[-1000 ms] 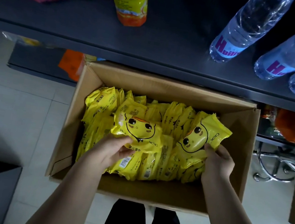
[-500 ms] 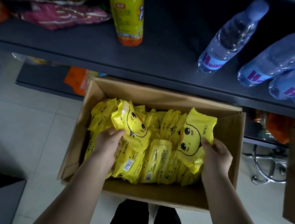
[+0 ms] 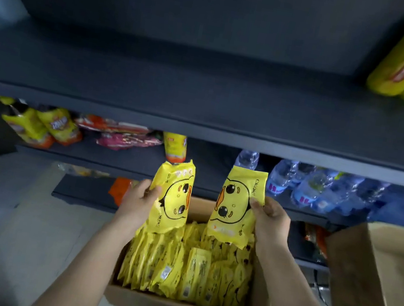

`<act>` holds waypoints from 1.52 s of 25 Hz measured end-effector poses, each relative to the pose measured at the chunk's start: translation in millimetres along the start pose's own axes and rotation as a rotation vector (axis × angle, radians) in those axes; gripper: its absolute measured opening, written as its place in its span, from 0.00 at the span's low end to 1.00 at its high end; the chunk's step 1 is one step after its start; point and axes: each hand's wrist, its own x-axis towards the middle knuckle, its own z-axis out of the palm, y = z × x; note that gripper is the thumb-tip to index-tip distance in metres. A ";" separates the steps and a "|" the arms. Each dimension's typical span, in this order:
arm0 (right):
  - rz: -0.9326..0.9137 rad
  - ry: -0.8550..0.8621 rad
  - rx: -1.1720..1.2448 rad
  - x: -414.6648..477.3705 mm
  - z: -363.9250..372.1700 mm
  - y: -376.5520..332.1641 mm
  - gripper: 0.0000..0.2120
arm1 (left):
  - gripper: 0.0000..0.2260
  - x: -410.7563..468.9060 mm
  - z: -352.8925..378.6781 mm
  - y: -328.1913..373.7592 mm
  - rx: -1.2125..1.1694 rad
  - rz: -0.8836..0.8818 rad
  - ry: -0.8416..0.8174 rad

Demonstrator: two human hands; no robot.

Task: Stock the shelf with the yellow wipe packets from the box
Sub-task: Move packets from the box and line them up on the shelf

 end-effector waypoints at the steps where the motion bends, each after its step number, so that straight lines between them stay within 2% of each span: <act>1: -0.030 -0.024 0.014 -11.3 -6.3 -15.9 0.08 | 0.04 -12.7 -8.2 15.0 -0.012 0.049 0.023; 5: -0.206 -0.123 0.021 -60.7 -31.5 -81.8 0.05 | 0.06 -71.3 -40.8 77.6 -0.073 0.213 0.164; 10: -0.356 -0.142 0.029 -114.9 -44.4 -162.2 0.05 | 0.06 -134.7 -96.9 148.4 -0.022 0.369 0.268; 13: -0.452 -0.142 0.021 -145.5 -41.3 -207.4 0.11 | 0.05 -158.3 -142.1 188.0 -0.037 0.445 0.317; 17: -0.563 -0.127 -0.009 -180.3 -24.2 -254.2 0.13 | 0.06 -168.4 -201.6 221.7 0.026 0.550 0.359; 21: -0.623 -0.081 -0.018 -217.6 22.1 -290.7 0.12 | 0.04 -153.5 -274.3 242.1 0.078 0.638 0.355; 24: -0.689 -0.026 -0.078 -238.5 63.8 -308.1 0.08 | 0.06 -136.7 -324.4 253.8 0.113 0.706 0.328; 28: -0.722 0.046 -0.099 -257.3 118.4 -323.9 0.09 | 0.06 -111.6 -378.2 269.4 0.216 0.798 0.264; 38: -0.783 0.226 -0.170 -230.0 190.5 -373.8 0.11 | 0.07 -27.8 -416.0 331.0 0.290 0.920 0.179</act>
